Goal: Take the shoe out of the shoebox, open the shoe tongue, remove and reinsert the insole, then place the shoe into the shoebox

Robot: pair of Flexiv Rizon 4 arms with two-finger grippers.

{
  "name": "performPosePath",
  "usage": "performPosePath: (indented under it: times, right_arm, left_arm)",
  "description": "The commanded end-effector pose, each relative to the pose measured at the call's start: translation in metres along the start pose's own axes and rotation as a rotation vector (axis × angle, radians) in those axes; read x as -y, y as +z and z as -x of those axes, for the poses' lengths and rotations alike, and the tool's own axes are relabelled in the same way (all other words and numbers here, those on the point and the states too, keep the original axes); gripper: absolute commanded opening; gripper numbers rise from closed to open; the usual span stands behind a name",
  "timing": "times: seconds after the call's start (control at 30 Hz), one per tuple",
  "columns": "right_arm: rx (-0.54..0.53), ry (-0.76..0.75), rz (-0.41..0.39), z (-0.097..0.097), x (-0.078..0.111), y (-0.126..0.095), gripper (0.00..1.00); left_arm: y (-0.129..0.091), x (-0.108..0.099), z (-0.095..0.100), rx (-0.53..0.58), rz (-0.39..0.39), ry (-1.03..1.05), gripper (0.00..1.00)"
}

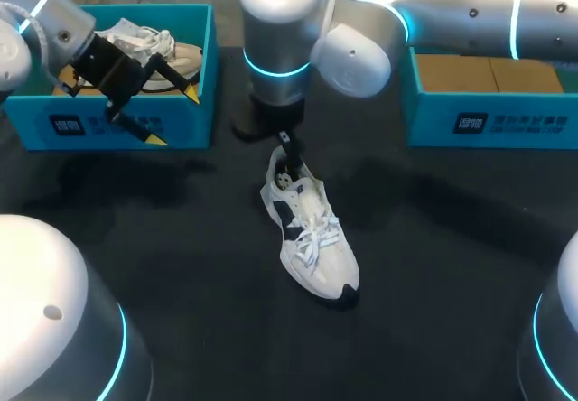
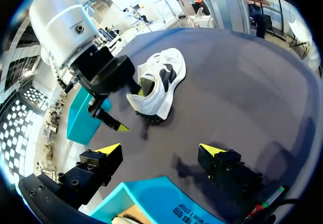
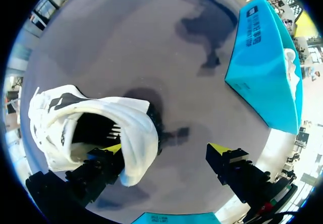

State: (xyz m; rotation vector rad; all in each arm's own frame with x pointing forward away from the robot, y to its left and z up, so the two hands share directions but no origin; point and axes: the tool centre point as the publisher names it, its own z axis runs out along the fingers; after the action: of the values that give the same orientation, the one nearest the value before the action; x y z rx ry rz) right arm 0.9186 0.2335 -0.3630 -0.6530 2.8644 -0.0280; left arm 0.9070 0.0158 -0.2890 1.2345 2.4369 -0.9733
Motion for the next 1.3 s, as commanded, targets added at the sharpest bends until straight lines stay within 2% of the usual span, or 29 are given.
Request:
performPosePath:
  times: [0.03,0.53,0.6,0.63,0.67,0.8,0.83,0.87,1.3]
  right_arm:
    - [-0.008,0.001,-0.007,0.004,-0.002,0.010,1.00]
    - [-0.041,0.002,-0.025,0.001,-0.009,0.019,0.99]
    - [-0.041,0.003,-0.023,0.001,-0.010,0.021,0.86]
    - [-0.041,0.005,-0.022,0.001,-0.010,0.022,0.73]
    - [-0.040,0.005,-0.021,0.001,-0.010,0.023,0.54]
    - [-0.044,0.005,-0.027,0.001,-0.010,0.023,0.19]
    - [-0.046,0.006,-0.034,0.000,-0.010,0.023,0.02]
    - [-0.048,0.007,-0.040,-0.001,-0.009,0.023,0.00]
    - [-0.028,0.029,-0.110,-0.007,-0.006,0.006,0.00]
  left_arm:
    - [0.000,0.001,0.000,-0.001,0.002,0.000,1.00]
    - [0.000,0.001,0.000,-0.001,0.002,0.000,1.00]
    - [0.000,0.001,0.000,-0.001,0.002,0.000,1.00]
    - [0.000,0.001,0.000,-0.001,0.002,0.000,1.00]
    - [0.000,0.001,0.000,-0.001,0.002,0.000,1.00]
    - [0.000,0.001,0.000,-0.001,0.002,0.000,1.00]
    - [0.000,0.001,0.000,-0.001,0.002,0.000,1.00]
    - [0.000,0.001,0.000,-0.001,0.002,0.000,1.00]
    - [0.000,0.001,0.000,-0.001,0.002,0.000,1.00]
